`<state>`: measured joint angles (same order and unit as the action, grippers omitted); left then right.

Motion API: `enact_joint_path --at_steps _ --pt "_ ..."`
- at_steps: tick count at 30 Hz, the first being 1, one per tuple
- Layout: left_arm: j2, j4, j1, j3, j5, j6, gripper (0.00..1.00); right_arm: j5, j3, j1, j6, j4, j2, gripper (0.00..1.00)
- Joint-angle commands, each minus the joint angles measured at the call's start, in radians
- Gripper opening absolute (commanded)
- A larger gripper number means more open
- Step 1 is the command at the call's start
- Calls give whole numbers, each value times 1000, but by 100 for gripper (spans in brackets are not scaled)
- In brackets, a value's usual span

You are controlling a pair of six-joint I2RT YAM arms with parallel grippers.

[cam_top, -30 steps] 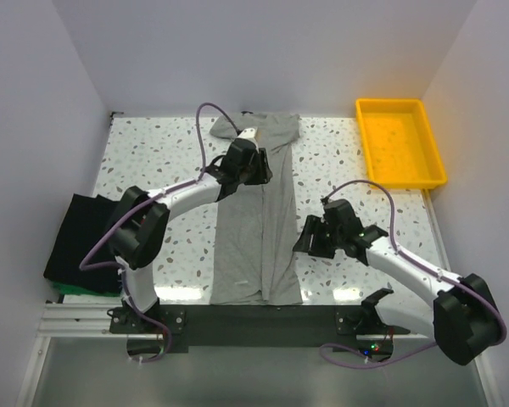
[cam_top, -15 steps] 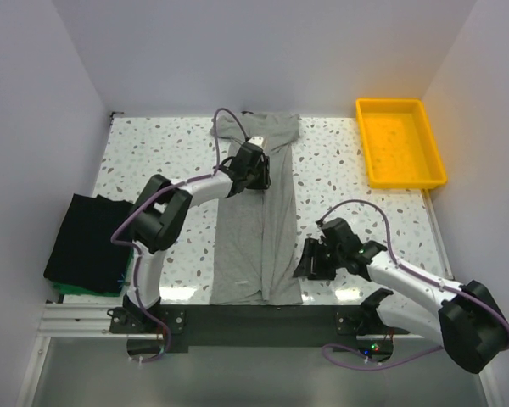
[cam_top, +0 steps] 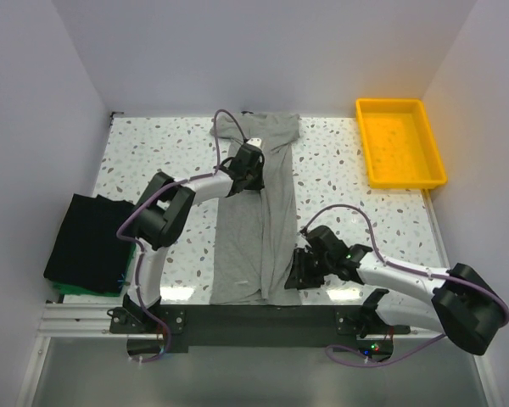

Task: Fold and stack the t-shirts
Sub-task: Fold the tshirt

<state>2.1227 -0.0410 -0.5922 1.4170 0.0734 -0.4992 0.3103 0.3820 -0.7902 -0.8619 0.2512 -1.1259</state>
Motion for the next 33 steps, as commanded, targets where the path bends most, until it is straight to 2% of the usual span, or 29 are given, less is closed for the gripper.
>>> enact_joint_path --at_steps 1,2,6,13,19,22,23,24,28,31,33 --pt "9 21 14 31 25 24 14 -13 -34 -14 -37 31 -20 34" --pt "8 21 15 30 32 25 13 -14 -40 -14 -42 46 -5 25" --pt "8 21 26 25 32 24 11 -40 -46 -14 -61 129 89 10" --pt "8 26 35 22 25 22 9 -48 -68 -14 -101 270 273 1" --pt "-7 67 38 22 -10 21 11 -59 -91 -14 -95 277 285 5" --pt "-33 75 38 26 -26 24 15 -79 -86 -15 -74 270 265 12" --pt "-52 73 38 30 -29 27 18 -85 -83 -14 -69 273 259 13" --pt "-64 72 38 31 -35 30 25 -92 -80 -14 -62 275 256 19" --pt "-134 50 38 40 -53 37 36 -123 -52 -14 -32 296 258 36" --pt "-214 20 40 17 -69 16 45 -166 -9 -14 -3 339 268 39" --pt "-289 -38 38 -22 -58 -21 47 -195 43 -14 20 390 290 39"
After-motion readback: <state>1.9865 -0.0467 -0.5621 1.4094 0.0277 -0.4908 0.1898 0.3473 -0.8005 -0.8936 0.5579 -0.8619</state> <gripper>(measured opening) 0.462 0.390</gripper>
